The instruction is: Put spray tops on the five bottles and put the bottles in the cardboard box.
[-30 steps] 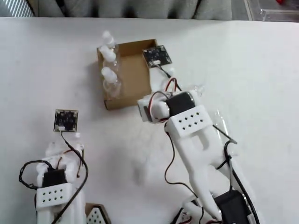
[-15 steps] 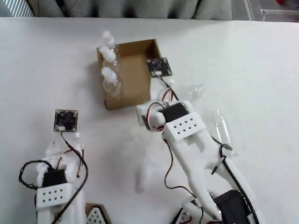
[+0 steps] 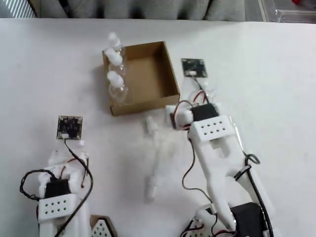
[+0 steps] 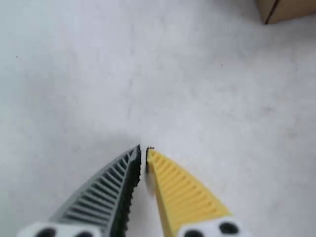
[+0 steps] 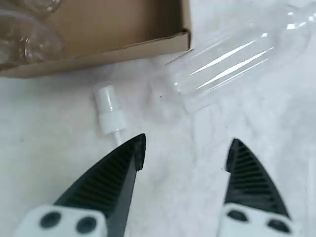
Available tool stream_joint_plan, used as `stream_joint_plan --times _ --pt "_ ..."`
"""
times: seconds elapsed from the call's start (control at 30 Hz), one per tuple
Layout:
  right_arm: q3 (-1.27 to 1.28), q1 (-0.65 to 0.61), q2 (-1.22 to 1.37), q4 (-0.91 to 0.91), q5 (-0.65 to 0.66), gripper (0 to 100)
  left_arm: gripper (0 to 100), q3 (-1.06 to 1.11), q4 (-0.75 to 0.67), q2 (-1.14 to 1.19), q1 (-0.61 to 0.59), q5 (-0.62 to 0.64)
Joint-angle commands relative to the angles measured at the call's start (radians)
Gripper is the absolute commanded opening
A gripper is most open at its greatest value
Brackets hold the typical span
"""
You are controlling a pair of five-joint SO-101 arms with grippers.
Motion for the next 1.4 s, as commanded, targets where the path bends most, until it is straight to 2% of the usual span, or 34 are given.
stream_joint_plan --times 0.0,0.2,0.5,0.63,0.83,1.0,1.27,1.37 --pt "-0.054 0.061 -0.025 -0.018 0.003 1.8 2 -0.008 -0.032 -0.015 0.019 -0.005" --pt "-0.052 0.166 -0.024 -0.044 -0.009 6.5 2 -0.008 -0.025 -0.015 0.176 0.02" --pt "-0.069 0.223 0.137 -0.154 -0.009 6.5 2 -0.15 0.115 -0.007 0.521 0.322" --pt "-0.117 0.225 0.214 -0.156 -0.009 6.5 2 -0.258 0.176 -0.005 0.604 0.358" --pt "-0.144 0.254 0.243 -0.16 -0.009 6.5 2 -0.448 0.27 0.016 0.717 0.474" --pt "-0.146 0.262 0.243 -0.162 -0.009 6.5 2 -0.626 0.265 0.263 0.773 0.559" --pt "-0.147 0.266 0.243 -0.162 -0.006 6.5 2 -0.878 0.265 0.708 0.794 0.574" --pt "-0.153 0.277 0.243 -0.173 0.0 6.6 2 -0.916 0.212 0.823 0.796 0.598"
